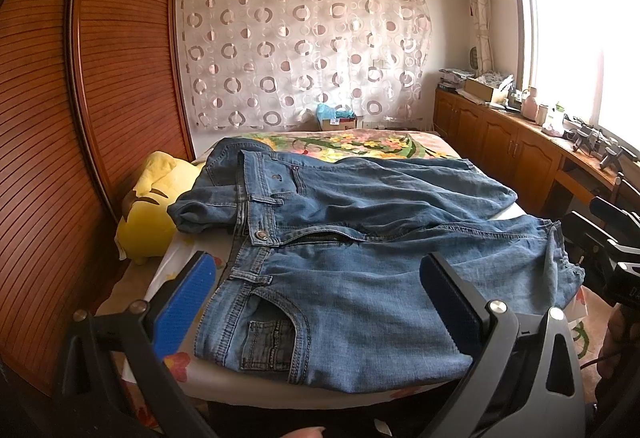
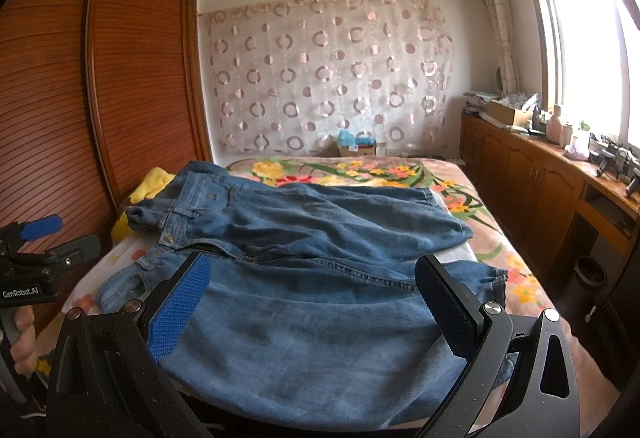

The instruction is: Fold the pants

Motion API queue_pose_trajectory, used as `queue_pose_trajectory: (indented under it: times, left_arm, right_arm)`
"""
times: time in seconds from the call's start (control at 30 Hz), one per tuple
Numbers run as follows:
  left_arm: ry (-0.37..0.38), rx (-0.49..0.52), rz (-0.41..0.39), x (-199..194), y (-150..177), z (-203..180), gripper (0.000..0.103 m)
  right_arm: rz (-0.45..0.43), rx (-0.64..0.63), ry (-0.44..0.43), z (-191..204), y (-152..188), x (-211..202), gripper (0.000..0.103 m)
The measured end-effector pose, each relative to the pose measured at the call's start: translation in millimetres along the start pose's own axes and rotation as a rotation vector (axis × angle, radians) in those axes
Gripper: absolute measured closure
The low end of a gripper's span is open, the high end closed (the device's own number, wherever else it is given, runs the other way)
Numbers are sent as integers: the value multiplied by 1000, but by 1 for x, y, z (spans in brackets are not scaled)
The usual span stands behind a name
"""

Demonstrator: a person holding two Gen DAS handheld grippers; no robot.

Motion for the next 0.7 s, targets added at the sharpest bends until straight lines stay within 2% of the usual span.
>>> queue_pose_trajectory:
  times: [0.7]
  left_arm:
    - [-1,-4,-7,0,-3,4,0]
  right_arm:
    - [0,-3,6,0,-1,-4,0]
Point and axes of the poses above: each gripper's, at about its wrist camera, not at the fingertips, and x roughly the way its jaws point, z to its left, y to its underside, the point moved 9 cm from there along x, roughly the way its jaws point, and after that the axes turned 10 degrees about -y, right-handed, at the moved point
